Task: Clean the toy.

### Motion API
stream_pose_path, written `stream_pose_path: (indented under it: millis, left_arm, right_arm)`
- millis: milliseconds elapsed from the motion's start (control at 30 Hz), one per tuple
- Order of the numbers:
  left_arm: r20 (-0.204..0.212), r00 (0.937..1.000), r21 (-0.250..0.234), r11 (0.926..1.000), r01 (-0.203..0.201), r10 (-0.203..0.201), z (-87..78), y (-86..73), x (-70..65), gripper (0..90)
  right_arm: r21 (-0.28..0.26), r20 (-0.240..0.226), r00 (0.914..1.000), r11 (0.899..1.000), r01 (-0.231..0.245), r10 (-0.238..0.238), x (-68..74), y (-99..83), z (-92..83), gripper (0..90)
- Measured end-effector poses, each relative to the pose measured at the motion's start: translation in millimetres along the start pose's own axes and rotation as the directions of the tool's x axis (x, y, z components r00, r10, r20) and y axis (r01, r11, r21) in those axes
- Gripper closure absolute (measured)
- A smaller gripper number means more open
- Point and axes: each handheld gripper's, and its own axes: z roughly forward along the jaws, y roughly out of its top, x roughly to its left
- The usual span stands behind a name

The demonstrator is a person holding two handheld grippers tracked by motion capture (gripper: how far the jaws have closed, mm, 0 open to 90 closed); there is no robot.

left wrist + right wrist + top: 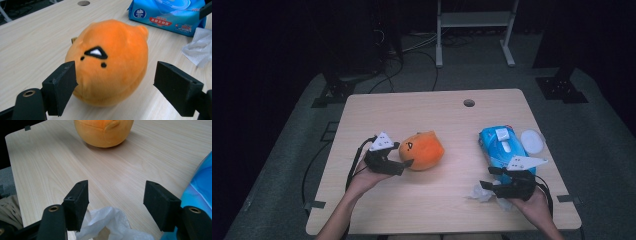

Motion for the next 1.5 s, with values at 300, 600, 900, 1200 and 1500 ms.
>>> stream_pose_path:
  millis: [300, 600, 900, 1200, 1500]
  left_arm:
    - [0.005, 0.9998, -0.007, 0.9998, 0.019, -0.019, -11.1, -13.5, -5.5, 16.0]
    - [0.005, 0.9993, -0.001, 0.9993, 0.036, -0.036, -20.5, -25.2, -7.1, 13.8]
    - [-0.01, 0.9982, 0.016, 0.9981, 0.059, -0.059, -29.5, -41.1, -2.8, 13.3]
    - [-0.026, 0.9964, 0.028, 0.9962, 0.082, -0.081, -37.9, -57.1, -0.6, 12.4]
    - [-0.052, 0.9934, 0.043, 0.9935, 0.105, -0.103, -41.7, -73.1, 2.3, 11.8]
  right_arm:
    - [0.0, 0.006, 1.0, 1.0, -0.001, 0.001, -0.2, -0.7, -0.6, 34.4]
    - [-0.002, 0.01, 0.9999, 1.0, -0.01, 0.01, -0.4, -2.1, -3.3, 33.8]
    - [-0.006, 0.013, 0.9998, 1.0, -0.014, 0.014, -1.1, -2.7, -4.8, 32.8]
    - [0.001, 0.019, 0.9997, 1.0, -0.014, 0.014, -0.8, -2.9, -3.8, 32.0]
    - [0.005, 0.019, 0.9997, 1.0, -0.013, 0.013, -0.4, -3.3, -3.1, 31.9]
